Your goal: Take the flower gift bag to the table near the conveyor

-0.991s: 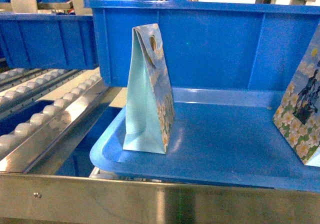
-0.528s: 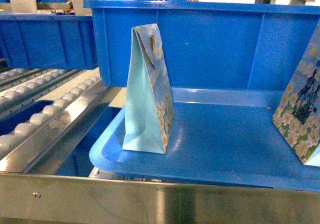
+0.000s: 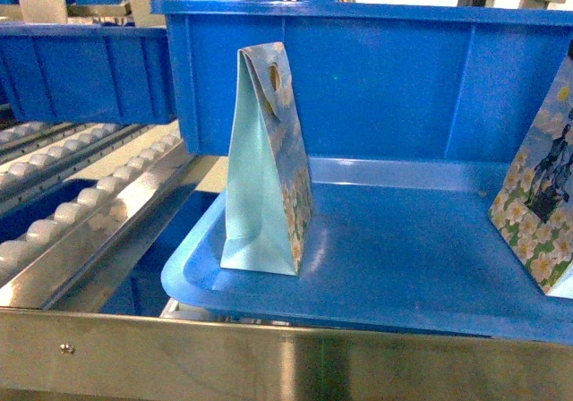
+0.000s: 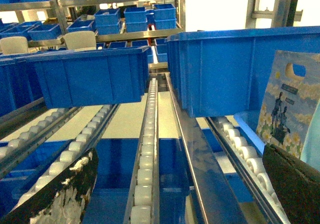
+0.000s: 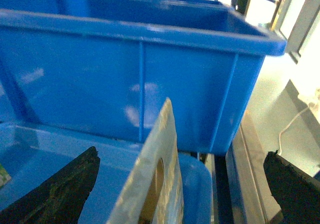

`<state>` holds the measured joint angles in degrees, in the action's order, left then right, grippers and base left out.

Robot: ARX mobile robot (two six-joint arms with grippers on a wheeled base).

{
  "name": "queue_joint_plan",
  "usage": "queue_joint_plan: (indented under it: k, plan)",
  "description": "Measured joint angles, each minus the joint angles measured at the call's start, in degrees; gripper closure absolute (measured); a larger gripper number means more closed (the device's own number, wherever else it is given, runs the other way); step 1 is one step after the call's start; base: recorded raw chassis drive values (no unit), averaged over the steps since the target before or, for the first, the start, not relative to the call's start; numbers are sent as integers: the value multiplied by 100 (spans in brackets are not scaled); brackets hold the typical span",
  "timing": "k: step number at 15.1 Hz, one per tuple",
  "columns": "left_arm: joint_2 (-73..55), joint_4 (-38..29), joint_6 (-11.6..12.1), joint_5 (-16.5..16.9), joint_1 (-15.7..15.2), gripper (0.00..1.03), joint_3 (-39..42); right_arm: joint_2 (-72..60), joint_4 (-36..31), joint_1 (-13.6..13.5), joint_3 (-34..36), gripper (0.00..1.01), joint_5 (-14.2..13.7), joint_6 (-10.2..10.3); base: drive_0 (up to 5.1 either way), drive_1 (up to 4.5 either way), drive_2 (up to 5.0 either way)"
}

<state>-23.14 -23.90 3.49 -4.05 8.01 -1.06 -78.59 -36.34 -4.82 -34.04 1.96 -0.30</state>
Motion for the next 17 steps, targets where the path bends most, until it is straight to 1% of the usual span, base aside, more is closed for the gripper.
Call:
queue_joint_plan:
  k: [1,2,5,6,9,10,12,14,15,16,17]
  plan:
    - [0,2,0,0,0,5,0,-116,245,0,-28,3,-57,125,0,0,0]
    - [0,2,0,0,0,5,0,-146,313,-4,-28,3,-72,208,0,0,0]
    - [0,2,0,0,0,5,0,-212,240,-94,-26,3,-160,302,0,0,0]
    - [0,0,0,0,0,5,0,-245,205,-103,-26,5,-170,348,0,0,0]
    - [0,0,0,0,0,5,0,-315,192,-120,4,30,-175,374,0,0,0]
    - [0,2,0,0,0,5,0,-310,149,-120,26,43,-173,372,0,0,0]
    - [0,0,0,0,0,5,0,-304,61,-129,50,63,-168,365,0,0,0]
    - [0,0,0,0,0,5,0,-293,48,-184,81,86,-162,341,0,0,0]
    - [0,0,0,0,0,5,0,-286,50,-192,87,94,-153,339,0,0,0]
    - [0,2,0,0,0,5,0,-240,2,-195,140,98,-142,280,0,0,0]
    - [0,2,0,0,0,5,0,-68,-66,-240,260,98,-133,219,0,0,0]
